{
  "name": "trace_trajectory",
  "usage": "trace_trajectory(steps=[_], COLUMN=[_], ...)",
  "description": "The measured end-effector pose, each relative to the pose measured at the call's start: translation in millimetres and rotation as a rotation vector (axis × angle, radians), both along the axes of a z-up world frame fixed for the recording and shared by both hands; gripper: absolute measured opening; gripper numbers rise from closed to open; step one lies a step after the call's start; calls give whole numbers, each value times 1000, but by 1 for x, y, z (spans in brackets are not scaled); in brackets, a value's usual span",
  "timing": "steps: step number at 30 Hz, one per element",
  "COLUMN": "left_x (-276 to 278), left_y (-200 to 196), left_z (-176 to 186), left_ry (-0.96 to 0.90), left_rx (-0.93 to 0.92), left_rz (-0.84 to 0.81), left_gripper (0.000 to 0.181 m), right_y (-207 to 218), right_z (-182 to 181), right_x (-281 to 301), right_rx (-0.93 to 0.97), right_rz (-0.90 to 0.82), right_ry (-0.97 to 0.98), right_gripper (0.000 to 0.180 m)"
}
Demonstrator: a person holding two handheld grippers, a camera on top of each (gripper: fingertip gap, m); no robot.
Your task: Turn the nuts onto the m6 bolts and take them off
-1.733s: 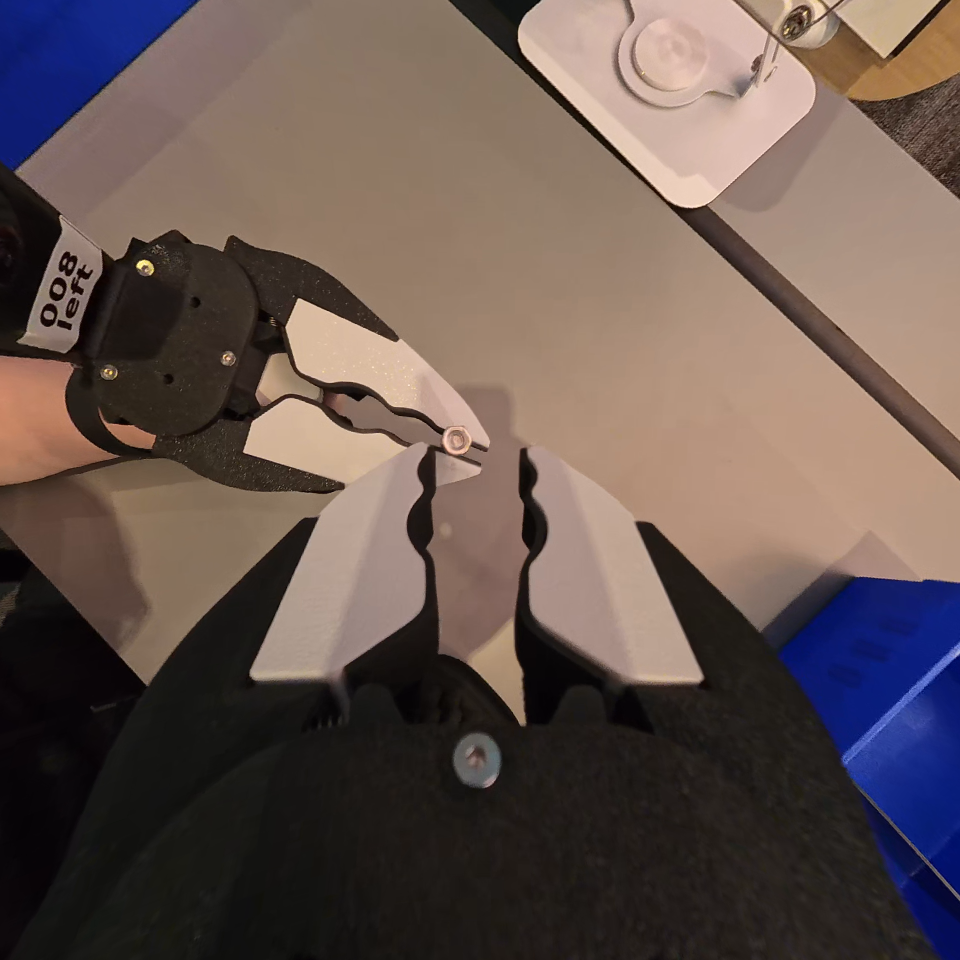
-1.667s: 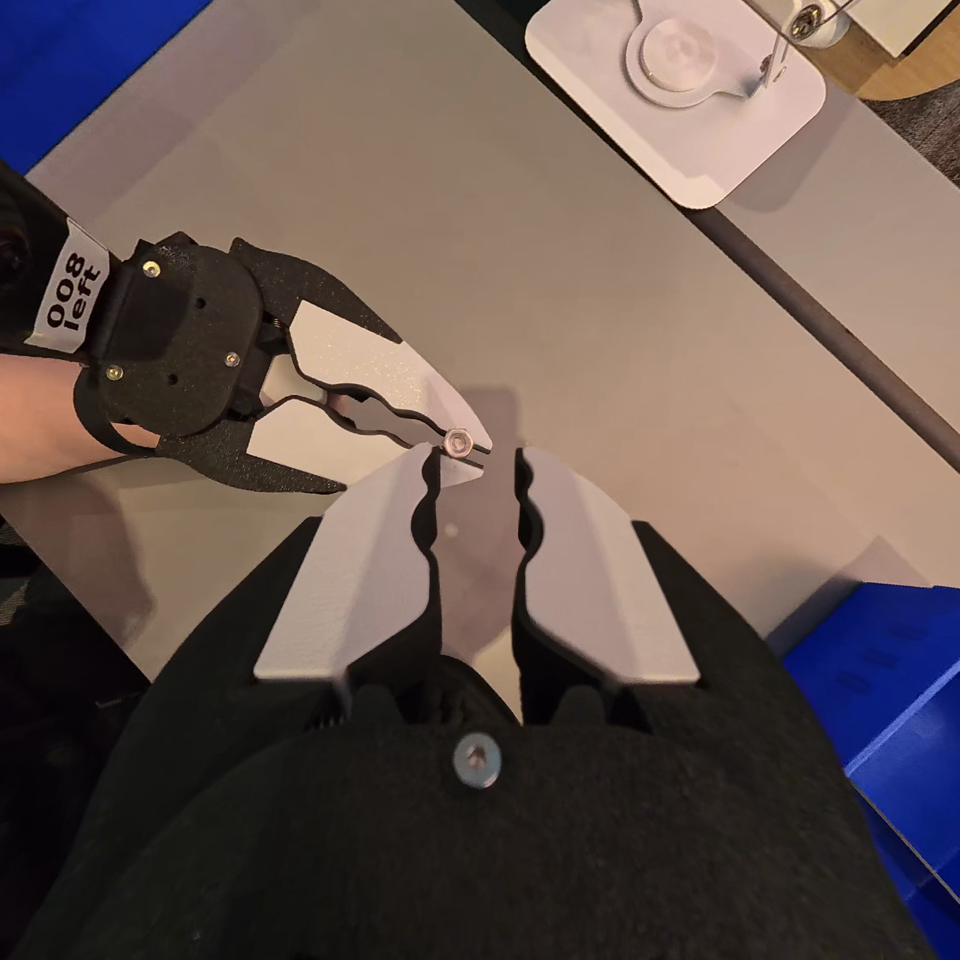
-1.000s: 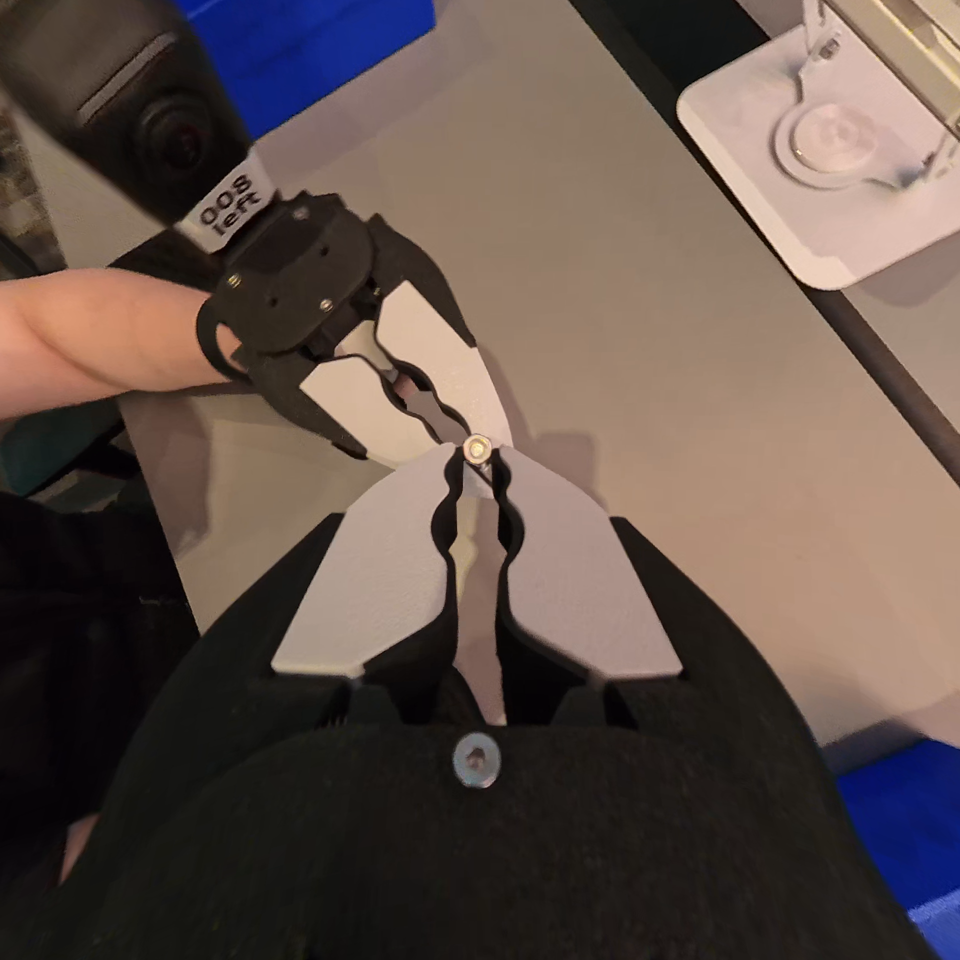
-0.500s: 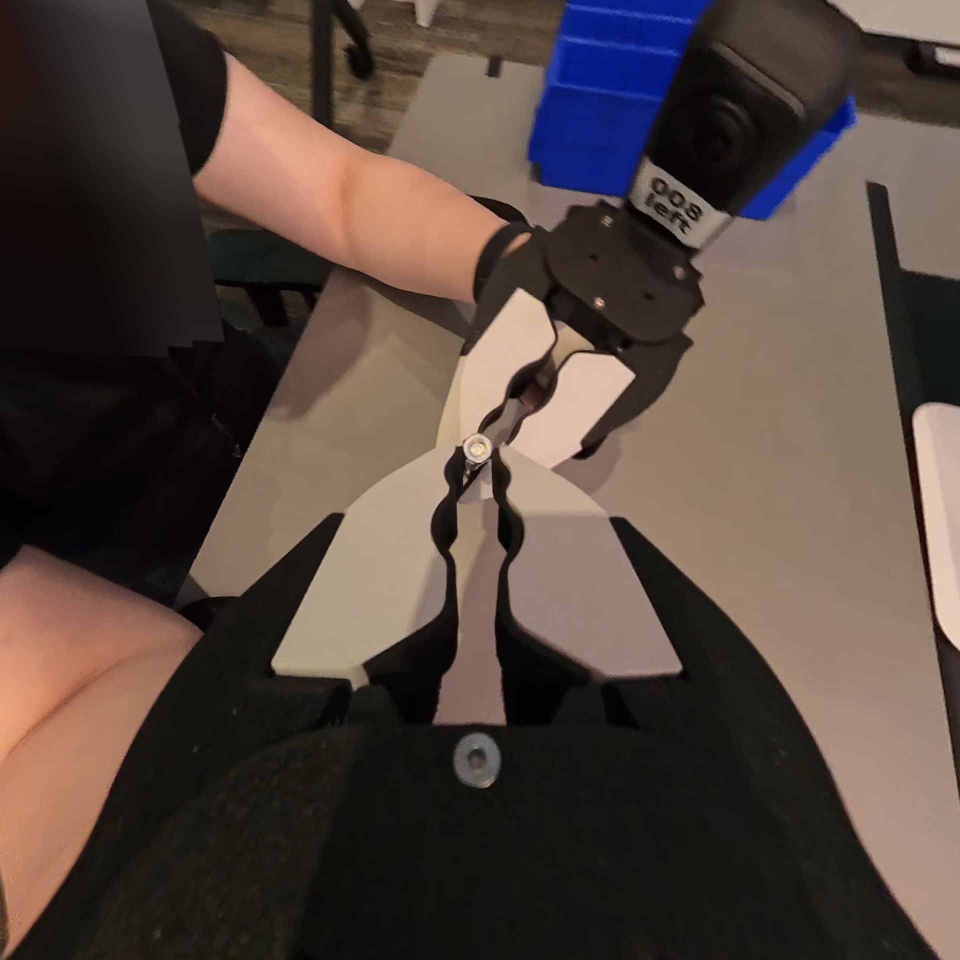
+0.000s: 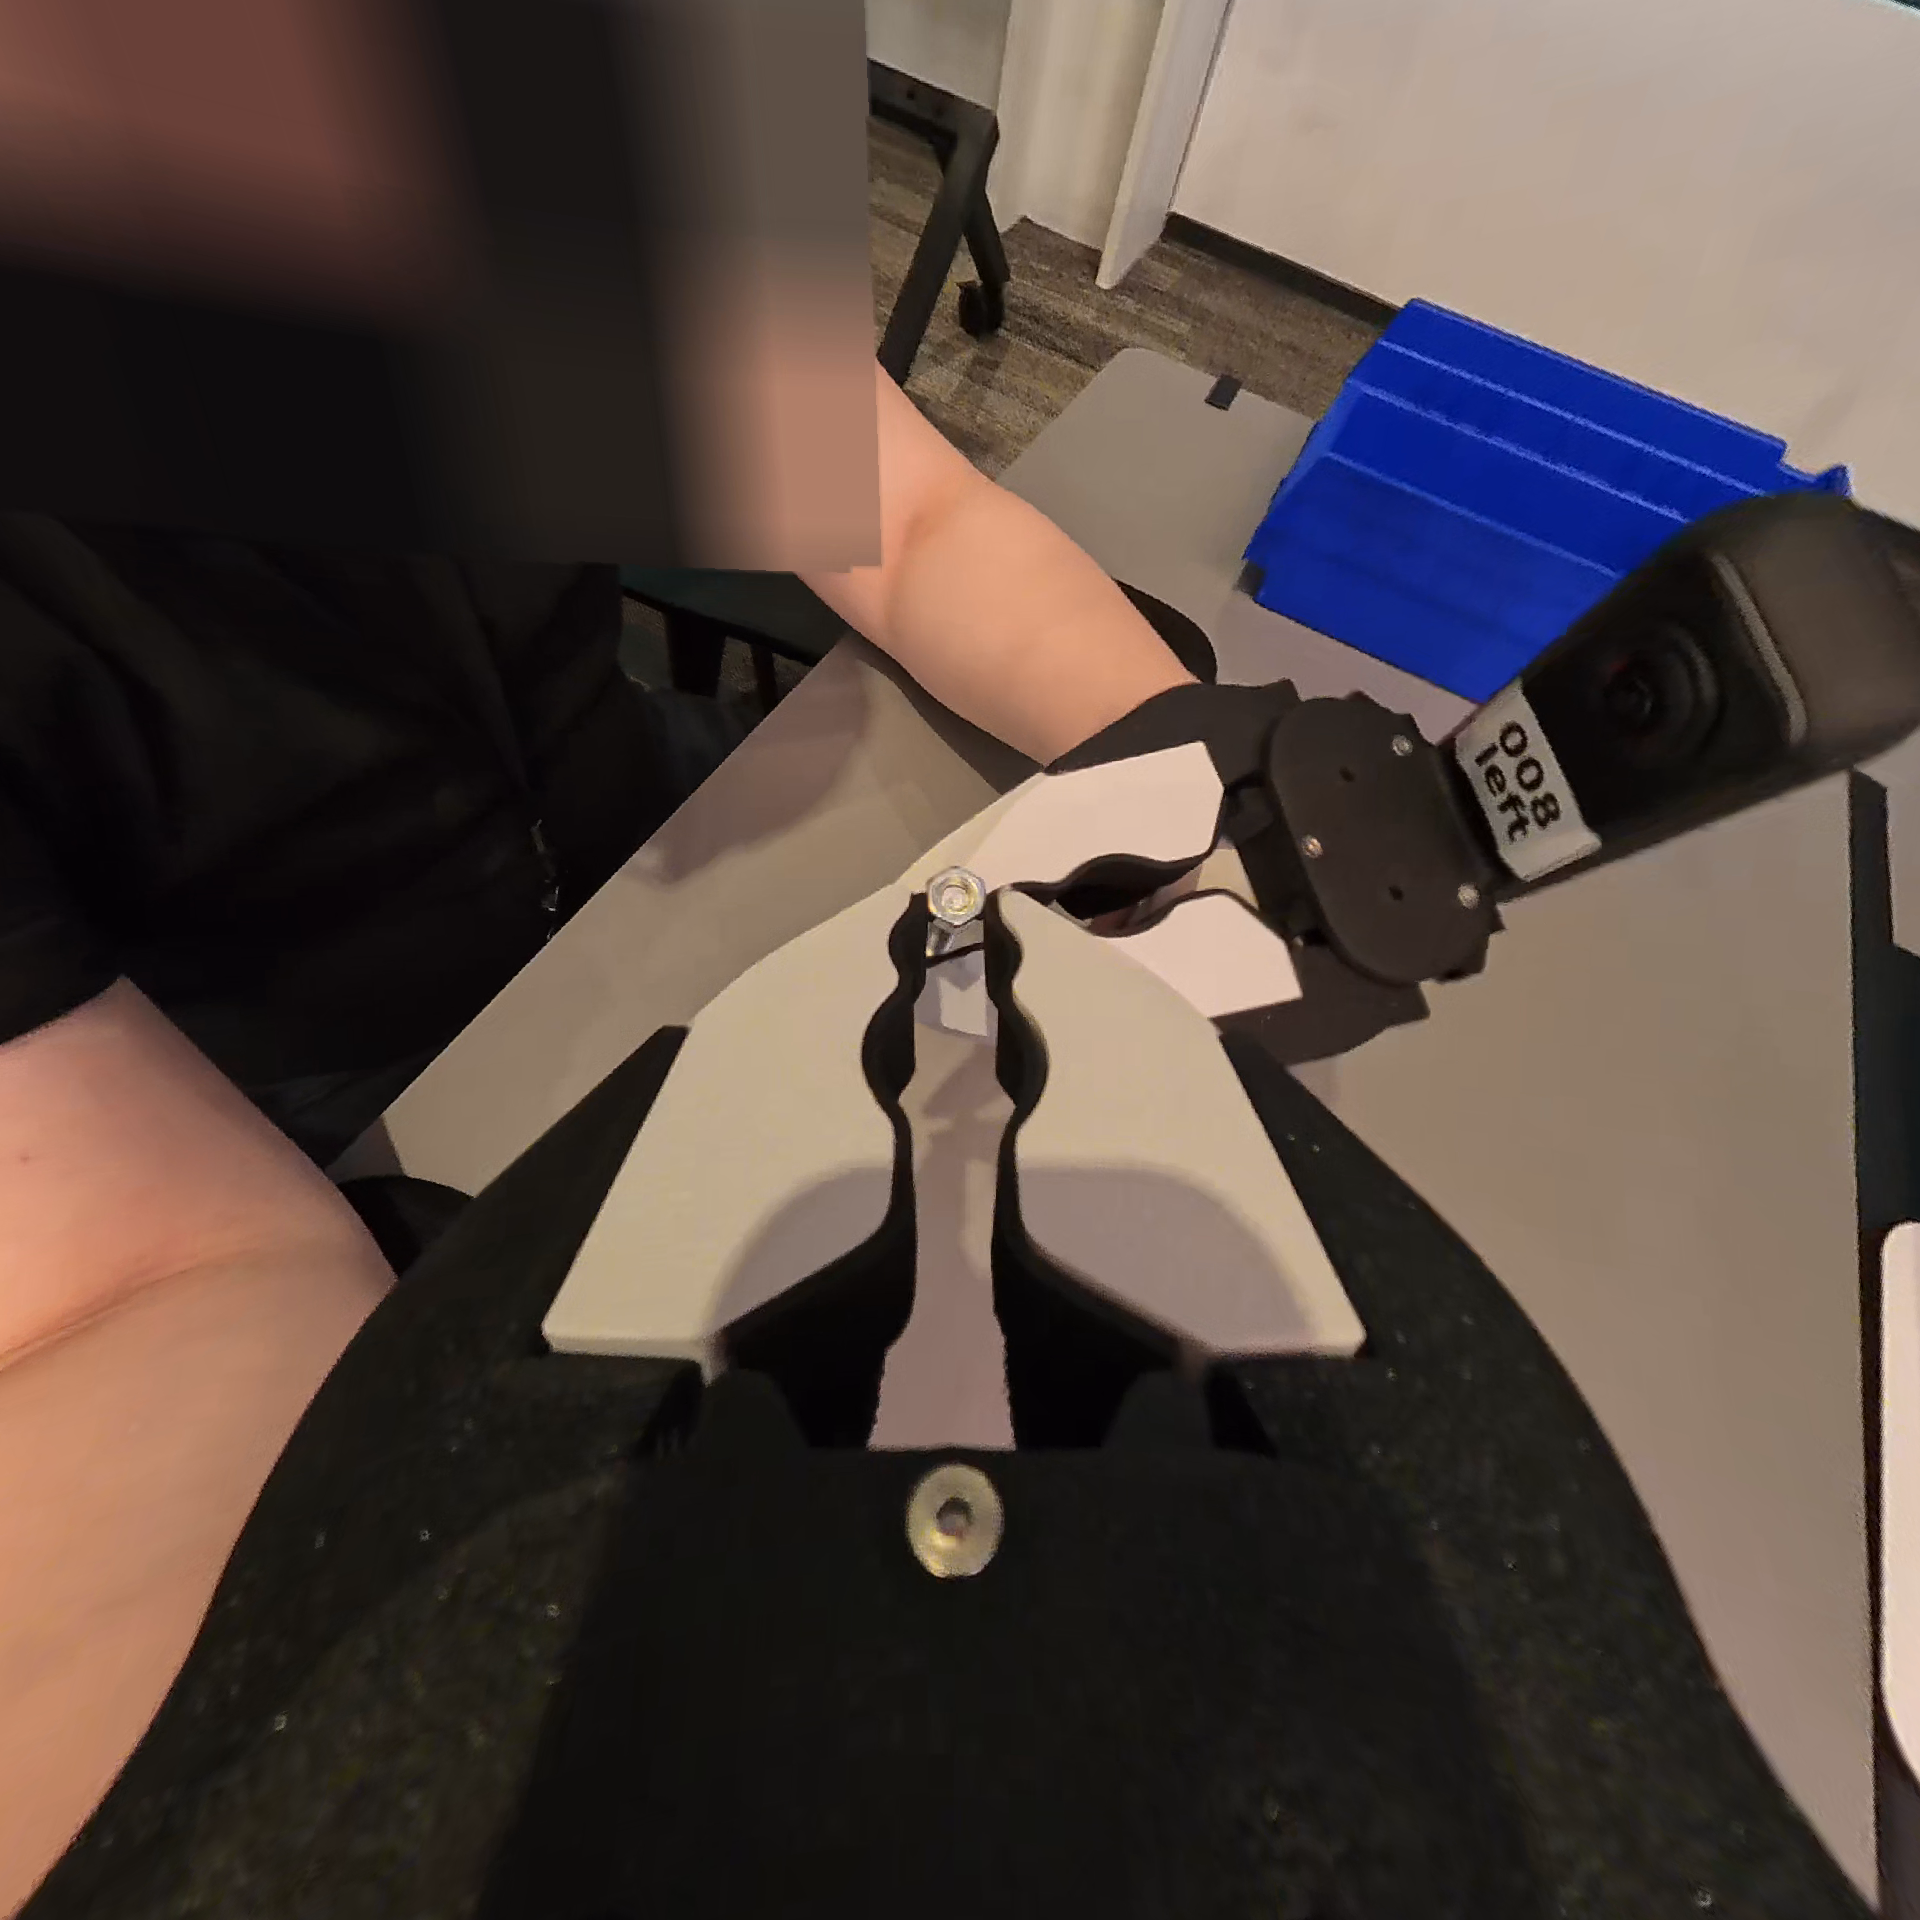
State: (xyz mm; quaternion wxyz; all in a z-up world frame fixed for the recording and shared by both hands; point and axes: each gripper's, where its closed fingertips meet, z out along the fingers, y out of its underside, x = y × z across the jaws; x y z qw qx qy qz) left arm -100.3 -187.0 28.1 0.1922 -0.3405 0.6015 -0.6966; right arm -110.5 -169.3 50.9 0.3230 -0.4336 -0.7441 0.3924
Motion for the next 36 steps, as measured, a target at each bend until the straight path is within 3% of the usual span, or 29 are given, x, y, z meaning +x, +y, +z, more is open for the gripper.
trace_trajectory(steps=[3, 5, 11, 14, 17, 24, 36], left_x=[2, 5, 16, 11, 6, 10, 17], left_y=[12, 26, 116, 147, 164, 167, 161], left_z=[2, 3, -6, -6, -12, -23, -27], left_ry=[-5, -14, 33, 48, 87, 165, 183], left_rx=[1, 0, 154, 156, 214, 330, 367], left_rz=[69, 149, 756, 976, 1121, 1191, 1156], left_gripper=[5, 5, 5, 5, 5, 5, 5], right_y=[11, 23, 91, 104, 122, 147, 142], right_z=[0, 3, 4, 2, 4, -9, -20], right_x=[2, 4, 26, 24, 18, 16, 20], right_rx=[-6, -28, -195, -347, -351, -314, -369], right_rz=[-83, -176, -799, -993, -1136, -1255, -1199], right_ry=[3, -4, -142, -158, -129, -147, -197], right_gripper=[14, 30, 36, 37, 33, 31, 19])
